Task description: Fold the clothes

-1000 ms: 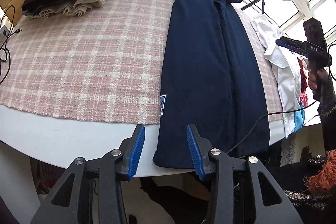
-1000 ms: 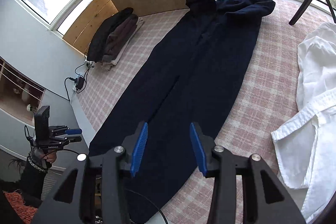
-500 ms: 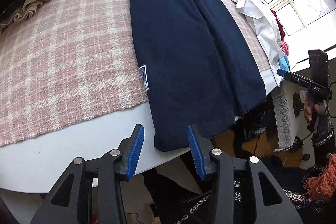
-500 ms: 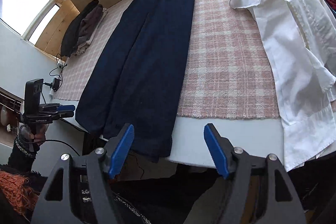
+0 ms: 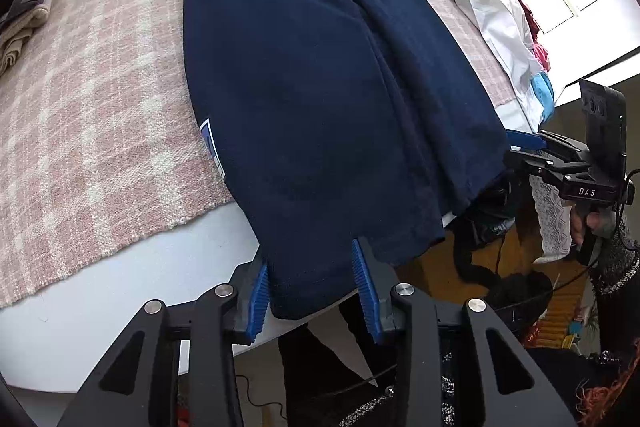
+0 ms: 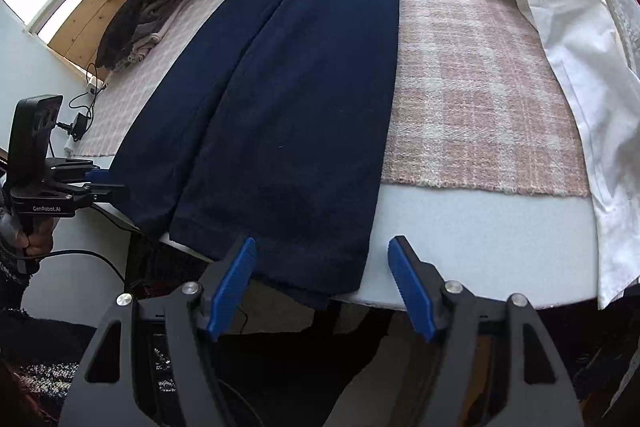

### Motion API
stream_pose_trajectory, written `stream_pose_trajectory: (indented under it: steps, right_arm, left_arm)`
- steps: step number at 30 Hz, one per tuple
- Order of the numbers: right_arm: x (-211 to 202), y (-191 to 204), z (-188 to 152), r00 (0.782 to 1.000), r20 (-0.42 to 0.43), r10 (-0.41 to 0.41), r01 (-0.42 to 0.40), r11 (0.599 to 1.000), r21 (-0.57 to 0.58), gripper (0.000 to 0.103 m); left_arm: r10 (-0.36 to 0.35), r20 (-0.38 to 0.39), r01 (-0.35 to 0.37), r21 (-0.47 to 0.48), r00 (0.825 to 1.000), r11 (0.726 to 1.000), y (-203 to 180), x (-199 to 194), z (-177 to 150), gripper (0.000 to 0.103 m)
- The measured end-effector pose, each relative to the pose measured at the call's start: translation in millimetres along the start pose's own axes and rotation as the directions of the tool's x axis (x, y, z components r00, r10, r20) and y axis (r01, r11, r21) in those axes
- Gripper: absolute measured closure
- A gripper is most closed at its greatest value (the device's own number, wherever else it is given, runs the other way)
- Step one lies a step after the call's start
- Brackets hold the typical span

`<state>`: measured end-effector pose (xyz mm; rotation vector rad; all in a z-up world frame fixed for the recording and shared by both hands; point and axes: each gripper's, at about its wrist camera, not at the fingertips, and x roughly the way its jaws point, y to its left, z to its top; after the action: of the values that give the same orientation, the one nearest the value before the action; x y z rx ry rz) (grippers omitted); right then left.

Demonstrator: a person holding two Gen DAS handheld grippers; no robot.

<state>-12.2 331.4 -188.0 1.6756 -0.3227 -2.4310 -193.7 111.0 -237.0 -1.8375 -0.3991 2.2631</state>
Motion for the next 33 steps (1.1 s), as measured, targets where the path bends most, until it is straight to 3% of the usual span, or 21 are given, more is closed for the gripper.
stream_pose_trajectory:
  steps: [1, 2, 3, 4, 5, 9, 14, 18, 21, 22, 23, 24, 25, 27, 29, 31, 33]
  right_arm:
    - [1, 3, 0, 1.000, -0.004, -0.010, 0.010, 1.000, -0.018, 0.037]
    - [2, 5, 1, 1.000, -0.004, -0.011, 0.011, 0.999, -0.033, 0.049]
    - [2, 6, 2, 1.000, -0.006, -0.011, 0.011, 0.999, -0.046, 0.061]
    - [4, 6, 2, 1.000, -0.019, -0.008, 0.007, 0.999, -0.049, 0.091]
    - [6, 3, 3, 0.999, -0.033, 0.005, -0.006, 0.999, -0.038, 0.096]
    - [5, -15, 7, 0.987, -0.025, 0.159, -0.156, 0.984, 0.088, 0.096]
    - [-32, -37, 34, 0.916, 0.131, 0.379, -0.399, 0.892, 0.210, 0.096]
    - [-58, -54, 93, 0.859, 0.234, 0.455, -0.502, 0.840, 0.208, 0.096]
    - [-51, -67, 158, 0.873, 0.240, 0.424, -0.471, 0.860, 0.196, 0.096]
    - [-43, -74, 180, 0.884, 0.230, 0.406, -0.452, 0.867, 0.208, 0.094]
    - [-34, -82, 202, 0.901, 0.209, 0.381, -0.423, 0.877, 0.227, 0.084]
    - [-23, -90, 220, 0.934, 0.143, 0.327, -0.354, 0.895, 0.270, 0.078]
    - [-14, -99, 236, 0.957, 0.084, 0.279, -0.291, 0.908, 0.301, 0.074]
    - [-20, -112, 248, 0.969, 0.056, 0.243, -0.248, 0.920, 0.302, 0.073]
    - [-36, -114, 248, 0.953, 0.115, 0.281, -0.301, 0.924, 0.235, 0.069]
    - [-44, -113, 241, 0.952, 0.113, 0.285, -0.300, 0.940, 0.161, 0.062]
    - [-32, -105, 233, 0.967, 0.061, 0.246, -0.251, 0.962, 0.104, 0.060]
  left_arm:
    - [-0.001, 0.000, 0.001, 0.002, 1.000, 1.000, -1, 1, 0, 0.088]
    - [-0.006, 0.001, 0.006, -0.001, 1.000, 1.000, -1, 2, 1, 0.089]
    - [-0.013, 0.001, 0.013, -0.007, 1.000, 1.000, 0, 3, 1, 0.092]
    - [-0.024, 0.003, 0.024, -0.016, 1.000, 1.000, 1, 4, 1, 0.094]
    - [-0.041, 0.007, 0.041, -0.029, 0.999, 0.999, 2, 4, 1, 0.095]
    - [-0.143, 0.027, 0.145, -0.091, 0.989, 0.985, 9, 1, 2, 0.097]
    - [-0.295, 0.102, 0.307, -0.145, 0.950, 0.941, 14, -31, 28, 0.097]
    - [-0.304, 0.197, 0.330, -0.113, 0.932, 0.937, 21, -66, 86, 0.097]
    - [-0.243, 0.259, 0.276, -0.100, 0.935, 0.956, 34, -75, 145, 0.095]
    - [-0.199, 0.246, 0.234, -0.119, 0.948, 0.965, 41, -68, 166, 0.087]
    - [-0.138, 0.220, 0.173, -0.149, 0.966, 0.974, 50, -59, 185, 0.079]
    - [-0.076, 0.191, 0.110, -0.177, 0.979, 0.978, 59, -49, 205, 0.074]
    - [-0.042, 0.172, 0.076, -0.194, 0.984, 0.978, 71, -45, 212, 0.074]
    - [-0.022, 0.172, 0.058, -0.209, 0.985, 0.976, 95, -50, 209, 0.074]
    - [-0.002, 0.220, 0.049, -0.208, 0.975, 0.977, 100, -67, 199, 0.067]
    - [0.039, 0.248, 0.013, -0.203, 0.968, 0.979, 100, -76, 186, 0.058]
    - [0.066, 0.243, -0.016, -0.203, 0.968, 0.979, 102, -72, 177, 0.058]
